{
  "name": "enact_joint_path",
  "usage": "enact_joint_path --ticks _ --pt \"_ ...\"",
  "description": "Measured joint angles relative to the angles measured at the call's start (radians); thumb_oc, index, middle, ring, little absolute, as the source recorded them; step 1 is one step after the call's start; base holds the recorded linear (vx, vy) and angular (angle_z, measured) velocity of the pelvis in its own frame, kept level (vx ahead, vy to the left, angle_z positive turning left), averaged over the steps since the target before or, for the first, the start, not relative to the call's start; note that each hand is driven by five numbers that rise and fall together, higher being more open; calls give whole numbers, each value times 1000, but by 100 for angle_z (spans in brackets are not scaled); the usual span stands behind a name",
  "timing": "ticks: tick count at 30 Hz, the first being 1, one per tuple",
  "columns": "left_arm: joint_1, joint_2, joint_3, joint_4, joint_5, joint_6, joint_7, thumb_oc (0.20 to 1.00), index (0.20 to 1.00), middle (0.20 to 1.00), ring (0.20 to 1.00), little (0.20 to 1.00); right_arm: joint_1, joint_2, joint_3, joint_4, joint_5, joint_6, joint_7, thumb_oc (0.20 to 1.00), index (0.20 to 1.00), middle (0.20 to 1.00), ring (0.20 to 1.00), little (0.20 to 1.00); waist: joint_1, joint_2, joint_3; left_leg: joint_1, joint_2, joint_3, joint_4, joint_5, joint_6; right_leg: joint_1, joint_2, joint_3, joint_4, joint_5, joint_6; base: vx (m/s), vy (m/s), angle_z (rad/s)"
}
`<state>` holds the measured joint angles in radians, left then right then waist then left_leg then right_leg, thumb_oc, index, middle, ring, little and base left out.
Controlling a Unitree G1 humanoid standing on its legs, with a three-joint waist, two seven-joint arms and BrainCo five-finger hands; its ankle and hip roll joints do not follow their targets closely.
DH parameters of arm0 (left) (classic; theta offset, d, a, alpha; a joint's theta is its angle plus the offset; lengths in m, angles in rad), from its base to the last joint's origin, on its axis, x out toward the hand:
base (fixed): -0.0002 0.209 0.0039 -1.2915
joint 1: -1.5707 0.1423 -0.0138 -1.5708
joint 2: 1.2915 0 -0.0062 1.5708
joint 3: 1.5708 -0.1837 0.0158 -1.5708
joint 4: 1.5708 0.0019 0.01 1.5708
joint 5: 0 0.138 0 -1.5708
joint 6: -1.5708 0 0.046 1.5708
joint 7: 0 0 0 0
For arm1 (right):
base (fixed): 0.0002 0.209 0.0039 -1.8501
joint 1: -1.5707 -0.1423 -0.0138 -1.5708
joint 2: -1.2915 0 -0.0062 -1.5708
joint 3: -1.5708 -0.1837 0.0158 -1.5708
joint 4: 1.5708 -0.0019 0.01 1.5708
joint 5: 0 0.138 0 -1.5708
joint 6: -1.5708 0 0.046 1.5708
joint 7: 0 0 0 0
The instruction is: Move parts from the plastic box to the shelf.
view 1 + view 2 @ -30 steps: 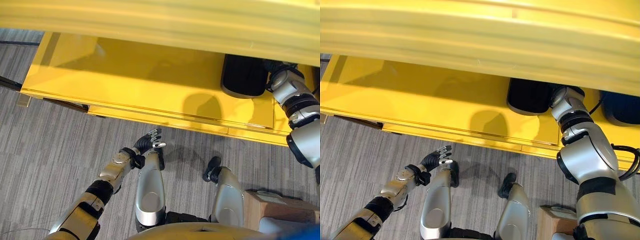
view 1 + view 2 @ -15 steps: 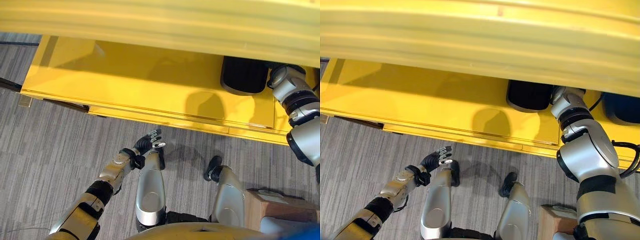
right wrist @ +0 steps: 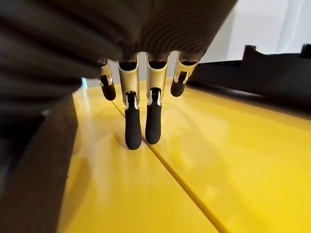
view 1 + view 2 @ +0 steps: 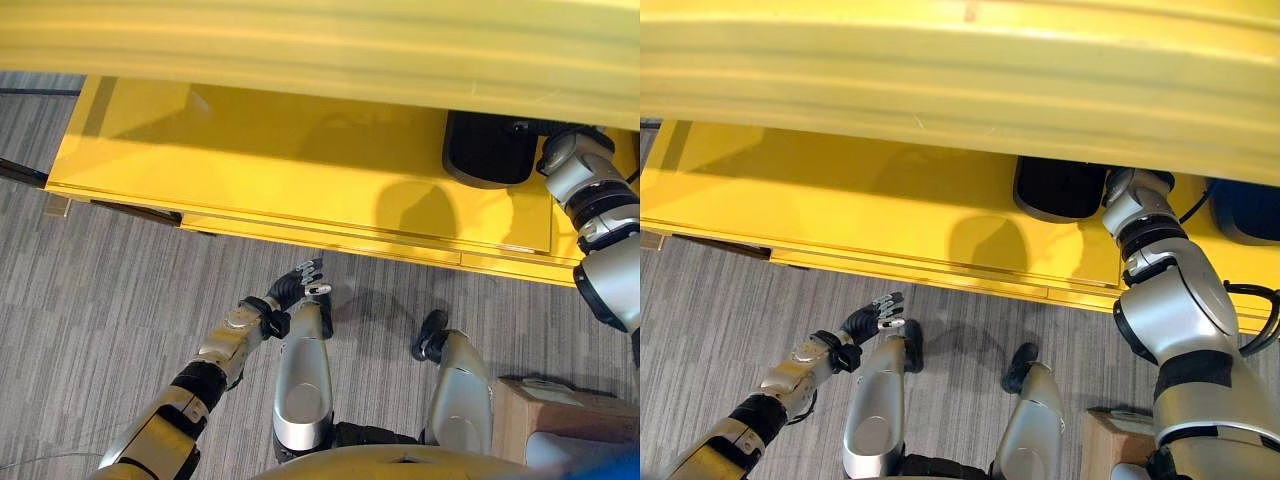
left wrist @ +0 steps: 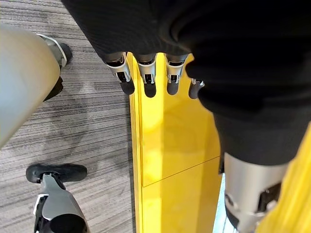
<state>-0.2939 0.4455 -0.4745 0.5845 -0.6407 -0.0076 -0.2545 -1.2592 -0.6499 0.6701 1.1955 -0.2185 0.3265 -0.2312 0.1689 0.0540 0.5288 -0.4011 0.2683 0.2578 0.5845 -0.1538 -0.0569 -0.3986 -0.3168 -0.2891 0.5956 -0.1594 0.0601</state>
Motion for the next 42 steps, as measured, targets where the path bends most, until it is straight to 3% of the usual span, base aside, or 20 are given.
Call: enact_joint_path --ticks 5,10,19,33,37,39,42 --pt "-1 0 0 0 -12 2 -1 1000 1000 1000 1000 1000 0 1 -8 -1 43 0 -41 1000 1000 1000 1000 1000 -4 0 0 3 0 3 -3 0 0 0 1 0 -2 1 0 0 0 0" --pt "0 0 -12 0 -16 2 -1 1000 1000 1000 1000 1000 0 1 -48 -13 101 -14 -142 1000 1000 1000 1000 1000 -13 0 0 17 -2 8 -7 0 0 9 1 3 -5 2 2 0 3 -1" --pt "3 0 -38 -13 -16 5 18 1000 1000 1000 1000 1000 4 -8 -115 -121 141 -126 -326 1000 1000 1000 1000 1000 -41 1 -1 64 -6 26 -49 7 -1 54 19 7 -68 30 8 9 -3 -4" --pt "34 3 -18 -51 -14 23 19 1000 1000 1000 1000 1000 163 -34 -283 -346 336 -257 -332 1000 1000 1000 1000 1000 -58 3 -3 177 -25 60 -162 38 -7 157 44 2 -185 70 13 9 2 -3" --pt "76 1 26 -63 -9 23 19 1000 1000 1000 1000 1000 327 -27 -368 -494 387 -277 -313 1000 1000 1000 1000 1000 -78 1 -8 224 -26 68 -201 42 -10 216 64 2 -261 100 20 51 21 -6" --pt "118 -1 69 -94 5 22 21 1000 1000 1000 1000 1000 483 8 -436 -657 395 -280 -285 1000 1000 1000 1000 1000 -96 -8 -15 262 -28 77 -232 52 -14 255 74 2 -304 115 22 64 25 -6" --pt "200 -5 104 -98 26 27 23 1000 1000 1000 1000 1000 730 91 -428 -859 396 -278 -229 1000 1000 1000 1000 1000 -134 -26 -81 299 -29 96 -279 57 -21 286 90 9 -362 131 27 44 32 -20"
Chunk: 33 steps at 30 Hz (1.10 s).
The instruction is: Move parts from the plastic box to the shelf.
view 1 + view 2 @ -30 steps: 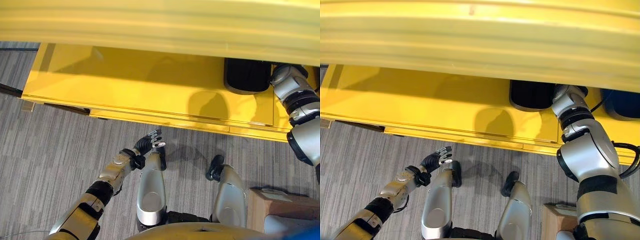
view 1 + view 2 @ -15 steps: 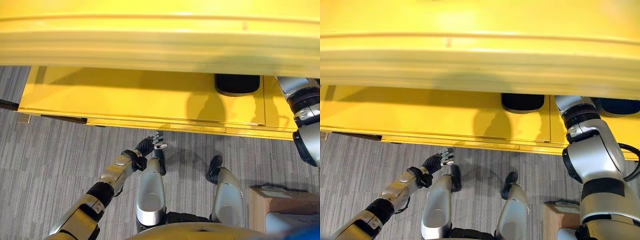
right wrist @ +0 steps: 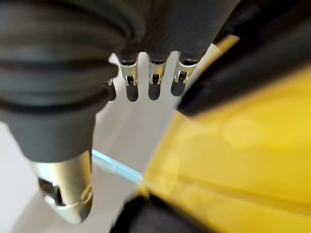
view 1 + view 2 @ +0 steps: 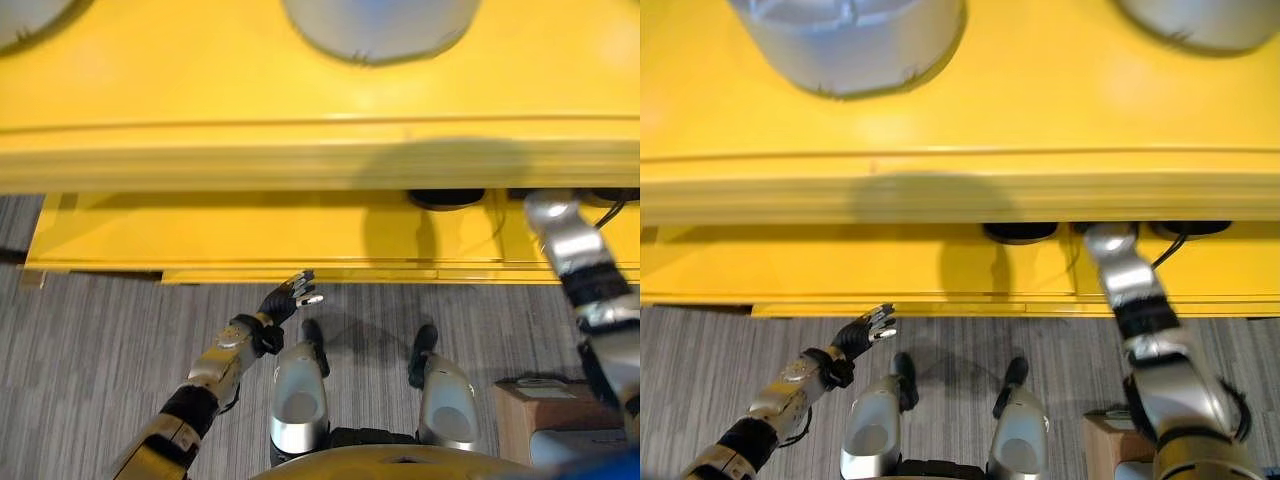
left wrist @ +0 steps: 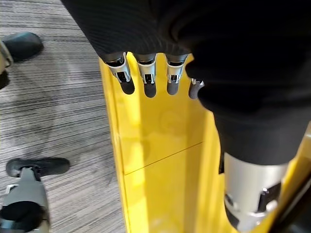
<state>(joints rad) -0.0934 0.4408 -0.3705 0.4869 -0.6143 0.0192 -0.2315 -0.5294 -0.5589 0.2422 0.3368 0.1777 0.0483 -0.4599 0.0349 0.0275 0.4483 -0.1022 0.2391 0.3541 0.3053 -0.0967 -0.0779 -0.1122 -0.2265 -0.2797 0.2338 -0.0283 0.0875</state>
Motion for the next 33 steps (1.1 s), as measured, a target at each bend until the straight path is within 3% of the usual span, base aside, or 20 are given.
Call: enact_joint_path --ticks 2,4,9,19,28,31,32,33 --pt "20 -15 5 0 13 12 2 1000 1000 1000 1000 1000 86 31 -16 -55 0 14 35 1000 1000 1000 1000 1000 -21 -3 -9 20 0 18 -20 8 -3 8 6 11 -16 6 0 76 73 -13" --pt "96 -59 58 -15 40 13 14 1000 1000 1000 1000 1000 315 82 -24 -278 -3 -9 96 1000 1000 1000 1000 1000 -35 -21 -41 76 -7 36 -82 25 -11 44 18 18 -62 19 -1 53 74 -20" --pt "179 -71 77 -15 88 13 20 1000 1000 1000 1000 1000 615 84 19 -388 25 -7 258 1000 1000 1000 1000 1000 -104 -54 -113 121 -15 68 -128 30 -17 68 21 36 -88 24 5 13 79 -16" --pt "198 -65 73 -19 96 14 20 1000 1000 1000 1000 1000 600 76 7 -393 33 22 359 1000 1000 1000 1000 1000 -120 -71 -198 121 -15 94 -129 37 -13 67 29 63 -138 66 6 -25 111 -7" --pt "157 -38 15 -16 156 16 -32 1000 1000 1000 1000 1000 619 78 11 -373 49 65 396 1000 1000 1000 1000 1000 -131 -98 -211 92 -34 111 -77 2 10 54 0 76 -152 96 23 -65 192 -4" --pt "82 -9 -51 17 204 15 -49 1000 1000 1000 1000 1000 607 89 17 -338 80 62 376 1000 1000 1000 1000 1000 -140 -120 -199 42 -33 126 16 -54 35 13 -16 80 -139 172 30 -61 272 -25" --pt "78 -6 -61 27 204 15 -49 1000 1000 1000 1000 1000 603 95 21 -318 91 61 377 1000 1000 1000 1000 1000 -144 -125 -192 52 -32 145 22 -62 40 3 -16 71 -135 210 25 -82 142 -67" --pt "82 -8 -59 37 204 13 -45 1000 1000 1000 1000 1000 591 101 21 -308 96 61 377 1000 1000 1000 1000 1000 -149 -123 -191 60 -30 173 17 -68 49 -17 -9 62 -149 287 20 -76 111 -95"
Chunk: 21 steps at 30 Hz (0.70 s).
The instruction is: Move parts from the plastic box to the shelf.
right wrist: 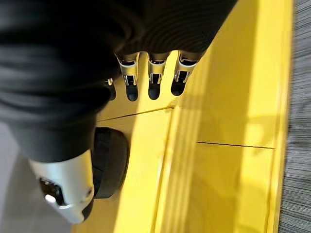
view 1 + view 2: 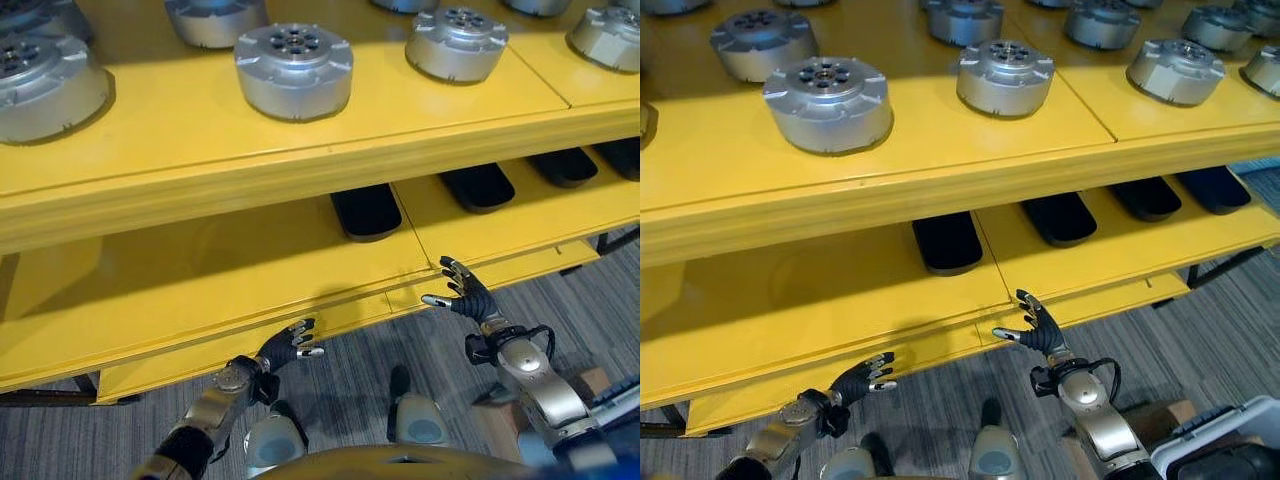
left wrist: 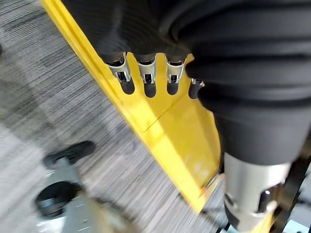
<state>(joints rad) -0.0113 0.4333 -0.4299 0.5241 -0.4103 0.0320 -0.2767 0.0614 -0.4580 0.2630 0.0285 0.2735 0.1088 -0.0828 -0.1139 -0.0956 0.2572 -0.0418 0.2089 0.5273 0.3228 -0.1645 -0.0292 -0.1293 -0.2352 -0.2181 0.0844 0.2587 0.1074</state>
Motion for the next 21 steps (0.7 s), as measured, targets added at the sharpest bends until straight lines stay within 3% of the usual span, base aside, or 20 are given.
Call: enact_joint_path --ticks 1,2,5,6,8,9,11,13,15,17,18,20,21 --pt "6 3 2 5 0 -2 2 1000 1000 1000 1000 1000 -14 4 3 0 0 -1 2 1000 1000 1000 1000 1000 5 3 7 10 6 19 -19 -2 5 -12 8 -8 -41 89 10 -70 88 -112" --pt "11 0 4 20 -1 -4 4 1000 1000 1000 1000 1000 -19 7 11 1 -1 -7 3 1000 1000 1000 1000 1000 10 17 19 14 10 55 -35 4 21 -29 7 -33 -59 113 4 -74 82 -95" --pt "14 -15 6 61 -1 -7 16 1000 1000 1000 1000 1000 -14 7 15 8 -2 -15 6 1000 1000 1000 1000 1000 17 32 25 27 9 95 -109 39 74 -75 -40 -98 206 -75 40 -72 74 -43" --pt "36 -12 7 62 -12 0 6 1000 1000 1000 1000 1000 -17 8 15 8 -1 -37 9 1000 1000 1000 1000 1000 43 47 28 35 12 103 -155 77 85 -63 -49 -104 404 -161 17 -67 54 -23" --pt "64 -8 7 65 -17 0 -9 1000 1000 1000 1000 1000 -32 8 16 7 1 -51 11 1000 1000 1000 1000 1000 78 49 26 42 14 127 -169 87 82 -33 -54 -138 462 -201 -16 -36 9 -38" --pt "78 -7 8 65 -34 0 -10 1000 1000 1000 1000 1000 -56 8 16 7 1 -51 12 1000 1000 1000 1000 1000 82 54 29 42 9 132 -164 86 75 -34 -49 -169 443 -186 -31 -20 -59 -53" --pt "110 -18 20 47 -75 2 -23 1000 1000 1000 1000 1000 -104 2 16 4 0 -51 14 1000 1000 1000 1000 1000 91 98 27 44 -11 89 -210 96 60 -25 -10 -150 354 -155 -20 -31 -163 -86" --pt "122 -23 68 18 -93 2 -28 1000 1000 1000 1000 1000 -104 -7 16 -9 0 -51 15 1000 1000 1000 1000 1000 94 99 24 52 -6 136 -203 123 67 -14 -32 -160 409 -285 -31 -3 -284 -68" --pt "122 -25 100 -10 -101 -2 -24 1000 1000 1000 1000 1000 -91 -17 19 -9 -2 -49 31 1000 1000 1000 1000 1000 106 87 16 64 11 173 -192 127 52 38 -28 -215 400 -360 -44 4 -340 -47" --pt "132 -16 125 -6 -118 -13 -23 1000 1000 1000 1000 1000 -78 -18 19 -14 -2 -48 52 1000 1000 1000 1000 1000 123 55 -4 64 55 215 -141 125 32 116 -1 -290 269 -401 -62 -10 -338 -82" --pt "134 -3 126 0 -119 -17 -22 1000 1000 1000 1000 1000 -74 -19 19 -15 -2 -46 57 1000 1000 1000 1000 1000 128 29 -16 56 74 231 -103 117 21 142 19 -294 198 -415 -61 -10 -312 -117" --pt "158 -34 108 30 -128 -20 -3 1000 1000 1000 1000 1000 -54 -88 11 -25 -1 -10 58 1000 1000 1000 1000 1000 112 49 -34 56 178 170 -37 139 9 183 151 -250 75 -397 -119 -18 -438 -128" --pt "163 -46 105 24 -130 -23 -1 1000 1000 1000 1000 1000 -50 -108 0 -20 0 2 51 1000 1000 1000 1000 1000 99 48 -34 39 201 144 -15 151 -9 180 172 -222 67 -394 -133 -21 -476 -93"
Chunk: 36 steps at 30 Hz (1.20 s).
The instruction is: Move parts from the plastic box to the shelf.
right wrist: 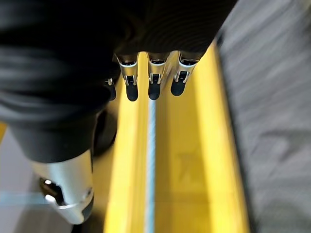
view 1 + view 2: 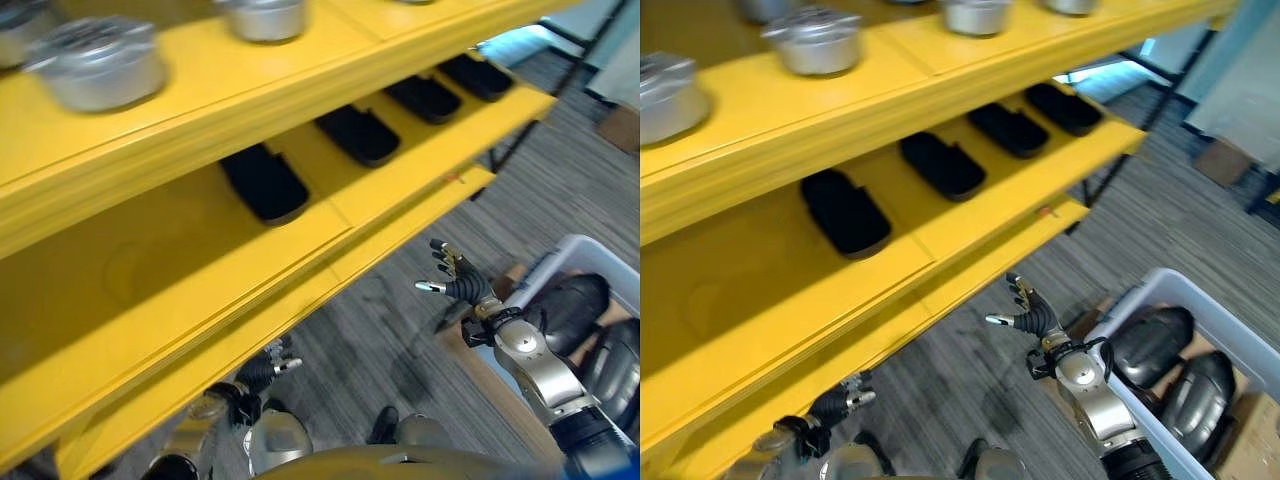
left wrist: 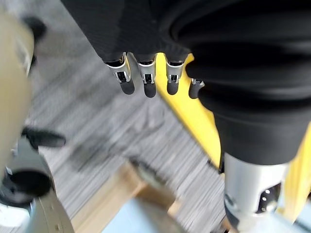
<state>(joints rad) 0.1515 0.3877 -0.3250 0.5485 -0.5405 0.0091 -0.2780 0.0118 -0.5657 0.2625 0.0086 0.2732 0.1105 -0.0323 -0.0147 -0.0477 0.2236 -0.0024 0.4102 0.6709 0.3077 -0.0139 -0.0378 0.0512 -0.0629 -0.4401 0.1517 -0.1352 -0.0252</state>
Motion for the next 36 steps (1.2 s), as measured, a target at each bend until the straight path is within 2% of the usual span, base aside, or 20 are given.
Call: enact_joint_path --ticks 1,2,3,4,8,10,12,15,16,17,19,20,21,22,24,25,26,27,30,36 --pt "-5 -13 0 -6 0 -1 0 1000 1000 1000 1000 1000 4 -7 -23 6 0 5 -11 1000 1000 1000 1000 1000 -6 -5 2 -18 4 -32 22 -13 -21 -10 8 14 -4 5 -14 -15 -333 -50" --pt "-13 -26 0 -15 -1 -2 -1 1000 1000 1000 1000 1000 5 -31 -34 12 0 11 -20 1000 1000 1000 1000 1000 -26 -7 4 -33 -22 -51 -20 0 -49 -20 13 18 -6 8 -25 -19 -313 -34" --pt "-14 -40 1 -23 -1 -7 -1 1000 1000 1000 1000 1000 6 -54 -45 9 0 12 -20 1000 1000 1000 1000 1000 -41 11 1 -32 -29 -47 -67 67 -50 -29 31 14 -7 8 -28 -25 -313 -24" --pt "-17 -46 4 -26 0 -12 1 1000 1000 1000 1000 1000 10 -53 -61 11 0 13 -34 1000 1000 1000 1000 1000 -59 24 1 -13 -18 -26 -107 76 -59 -35 51 15 -8 7 -31 -34 -387 -21" --pt "-33 -45 16 -36 23 -19 29 1000 1000 1000 1000 1000 42 -53 -76 13 -2 13 -65 1000 1000 1000 1000 1000 -89 15 7 4 -16 -9 -176 162 -63 -81 67 23 4 -11 -41 4 -317 -29" --pt "-37 -43 18 -36 61 -35 78 1000 1000 1000 1000 1000 55 -60 -106 43 -4 7 -68 1000 1000 1000 1000 1000 -105 15 12 31 -7 -3 -187 205 -103 -78 71 33 26 -33 -45 16 -338 -33" --pt "-40 -44 33 -37 60 -42 94 1000 1000 1000 1000 1000 79 -69 -149 51 -4 6 -82 1000 1000 1000 1000 1000 -110 11 18 50 5 8 -201 253 -116 -82 82 42 30 -40 -58 18 -331 -41" --pt "-51 -66 63 -41 56 -40 137 1000 1000 1000 1000 1000 102 -70 -176 51 -2 -10 -79 1000 1000 1000 1000 1000 -118 5 24 60 34 -45 -189 337 -128 -92 118 93 33 -42 -73 46 -237 -59" --pt "-50 -69 72 -59 49 -37 152 1000 1000 1000 1000 1000 97 -65 -173 52 -1 -17 -76 1000 1000 1000 1000 1000 -111 8 27 64 39 -82 -164 337 -127 -88 128 125 32 -25 -99 95 -192 -155" --pt "-32 -68 94 -80 41 -37 176 1000 1000 1000 1000 1000 62 -27 -139 93 -5 -38 -70 1000 1000 1000 1000 1000 -69 -17 36 92 -21 -274 -172 218 -143 -77 127 235 21 3 -119 90 -150 -157" --pt "-33 -65 101 -106 39 -33 185 1000 1000 1000 1000 1000 57 -26 -111 93 -22 -50 -66 1000 1000 1000 1000 1000 -63 -20 39 72 -103 -368 -167 122 -138 -66 121 291 -25 36 -127 69 -100 -112" --pt "-33 -69 102 -119 39 -34 198 1000 1000 1000 1000 1000 54 -23 -104 93 -26 -52 -67 1000 1000 1000 1000 1000 -52 -18 40 58 -154 -406 -165 77 -133 -58 111 305 -54 54 -106 72 -64 -70" --pt "-37 -68 102 -126 39 -31 200 1000 1000 1000 1000 1000 62 -21 -99 93 -27 -55 -71 1000 1000 1000 1000 1000 -59 -12 38 43 -205 -399 -158 56 -130 -36 106 301 -87 66 -94 75 -59 -42" --pt "-44 -67 102 -126 39 -29 203 1000 1000 1000 1000 1000 80 -5 -98 95 -33 -54 -86 1000 1000 1000 1000 1000 -76 -14 39 27 -260 -398 -158 33 -99 -4 103 289 -117 76 -96 96 -53 8" --pt "-41 -67 101 -123 41 -29 210 1000 1000 1000 1000 1000 85 20 -95 96 -44 -63 -101 1000 1000 1000 1000 1000 -82 16 21 9 -324 -350 -187 12 -64 2 127 288 -151 69 -79 171 -50 14" --pt "-26 -66 101 -121 41 -30 211 1000 1000 1000 1000 1000 76 65 -96 98 -47 -64 -112 1000 1000 1000 1000 1000 -75 35 10 28 -383 -378 -283 2 -38 -1 150 298 -164 87 -59 214 -7 -23" --pt "-5 -63 102 -122 42 -33 209 1000 1000 1000 1000 1000 67 91 -91 99 -60 -64 -113 1000 1000 1000 1000 1000 -59 45 6 62 -405 -422 -359 9 20 -7 168 323 -168 98 -57 262 42 -44" --pt "8 -62 97 -109 41 -33 208 1000 1000 1000 1000 1000 63 127 -91 99 -61 -66 -122 1000 1000 1000 1000 1000 -35 44 8 96 -407 -432 -402 40 57 -6 173 336 -167 101 -40 155 60 -47" --pt "21 -63 96 -114 41 -34 200 1000 1000 1000 1000 1000 38 125 -93 99 -60 -74 -123 1000 1000 1000 1000 1000 -12 45 8 108 -405 -435 -398 38 58 -3 163 342 -167 79 36 112 82 -29" --pt "-17 -63 89 -112 106 -38 196 1000 1000 1000 1000 1000 22 124 -75 95 -67 -73 -30 1000 1000 1000 1000 1000 5 46 6 110 -411 -429 -399 35 59 -1 158 342 -168 71 49 112 113 -3"
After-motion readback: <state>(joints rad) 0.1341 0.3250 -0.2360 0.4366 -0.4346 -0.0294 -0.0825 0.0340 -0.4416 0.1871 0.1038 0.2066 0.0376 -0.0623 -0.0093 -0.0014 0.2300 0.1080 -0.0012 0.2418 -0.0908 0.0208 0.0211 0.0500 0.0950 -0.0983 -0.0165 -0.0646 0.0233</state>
